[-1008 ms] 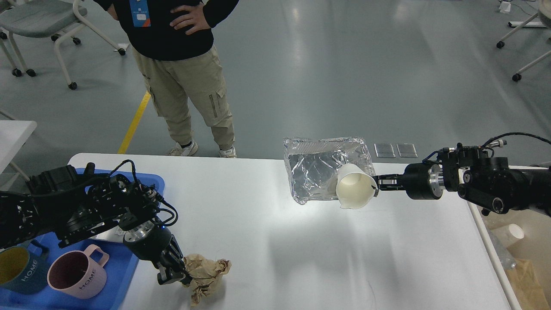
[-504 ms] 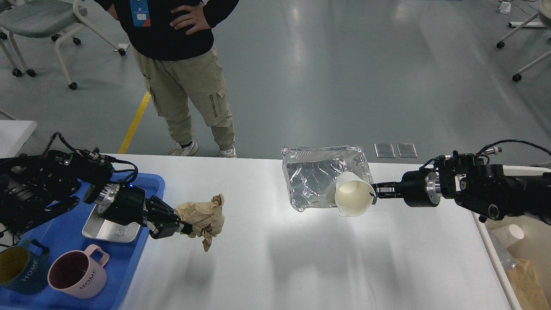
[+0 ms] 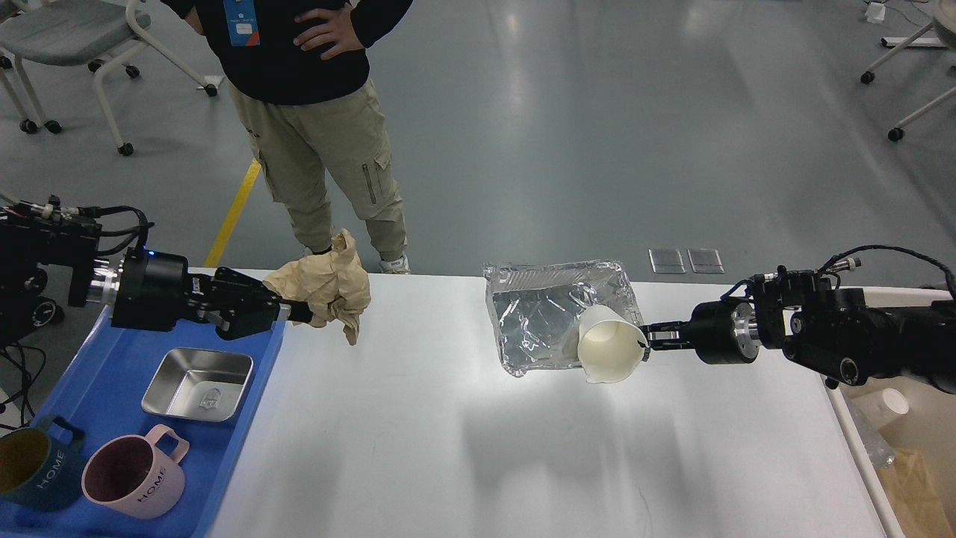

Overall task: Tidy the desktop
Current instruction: 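Lift the paper wad and carry it over the foil tray, then release the paper wad onto the foil tray and withdraw the left gripper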

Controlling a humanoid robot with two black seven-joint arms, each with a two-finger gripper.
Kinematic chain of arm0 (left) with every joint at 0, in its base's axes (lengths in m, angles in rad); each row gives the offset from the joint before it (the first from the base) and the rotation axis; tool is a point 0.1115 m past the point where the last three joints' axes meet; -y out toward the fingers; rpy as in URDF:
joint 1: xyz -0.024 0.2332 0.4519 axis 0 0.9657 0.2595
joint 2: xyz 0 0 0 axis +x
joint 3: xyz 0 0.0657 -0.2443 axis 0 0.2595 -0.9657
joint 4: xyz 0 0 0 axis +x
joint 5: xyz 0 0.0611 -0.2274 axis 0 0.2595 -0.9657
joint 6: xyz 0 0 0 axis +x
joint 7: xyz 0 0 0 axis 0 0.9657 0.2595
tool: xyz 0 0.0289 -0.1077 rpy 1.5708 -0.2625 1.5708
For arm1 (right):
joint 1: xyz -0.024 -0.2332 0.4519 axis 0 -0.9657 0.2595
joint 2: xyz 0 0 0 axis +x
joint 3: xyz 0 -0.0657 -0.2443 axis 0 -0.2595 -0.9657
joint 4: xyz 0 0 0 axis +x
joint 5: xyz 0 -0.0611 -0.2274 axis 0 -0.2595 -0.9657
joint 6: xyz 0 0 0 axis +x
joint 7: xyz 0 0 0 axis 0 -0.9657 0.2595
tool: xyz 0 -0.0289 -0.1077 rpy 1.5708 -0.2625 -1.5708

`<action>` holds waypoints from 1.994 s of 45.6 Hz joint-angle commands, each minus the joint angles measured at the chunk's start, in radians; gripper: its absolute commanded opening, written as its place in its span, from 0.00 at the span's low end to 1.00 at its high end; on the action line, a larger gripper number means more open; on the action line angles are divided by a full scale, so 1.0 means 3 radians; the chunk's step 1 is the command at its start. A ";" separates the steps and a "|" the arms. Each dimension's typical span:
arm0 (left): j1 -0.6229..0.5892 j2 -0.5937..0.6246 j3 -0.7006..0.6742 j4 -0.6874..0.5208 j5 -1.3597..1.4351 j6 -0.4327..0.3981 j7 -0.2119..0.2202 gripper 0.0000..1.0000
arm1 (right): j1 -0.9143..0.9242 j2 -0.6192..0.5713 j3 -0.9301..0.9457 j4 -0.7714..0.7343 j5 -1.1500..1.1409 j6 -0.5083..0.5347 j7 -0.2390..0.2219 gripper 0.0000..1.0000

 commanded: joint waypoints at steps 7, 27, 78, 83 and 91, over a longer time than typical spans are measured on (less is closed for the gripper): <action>-0.0006 0.0014 -0.0351 -0.0001 -0.0287 -0.0034 0.0000 0.05 | -0.0028 0.0000 0.0004 0.0026 0.0000 -0.0010 0.0000 0.00; -0.0440 -0.0558 -0.0254 0.0377 -0.0267 -0.0152 0.0147 0.06 | -0.0013 0.0056 0.0045 0.0051 0.0000 -0.0041 0.0005 0.00; -0.1570 -0.3033 0.1229 0.1967 -0.0134 -0.0351 0.0152 0.09 | 0.0023 0.0051 0.0106 0.0051 0.0000 -0.0046 0.0021 0.00; -0.1545 -0.3115 0.1336 0.2059 -0.0134 -0.0336 0.0168 0.12 | 0.0023 0.0041 0.0106 0.0097 0.0000 -0.0051 0.0031 0.00; -0.1529 -0.3161 0.1352 0.2131 -0.0221 -0.0336 0.0270 0.44 | 0.0028 0.0015 0.0101 0.0159 0.0000 -0.0092 0.0031 0.00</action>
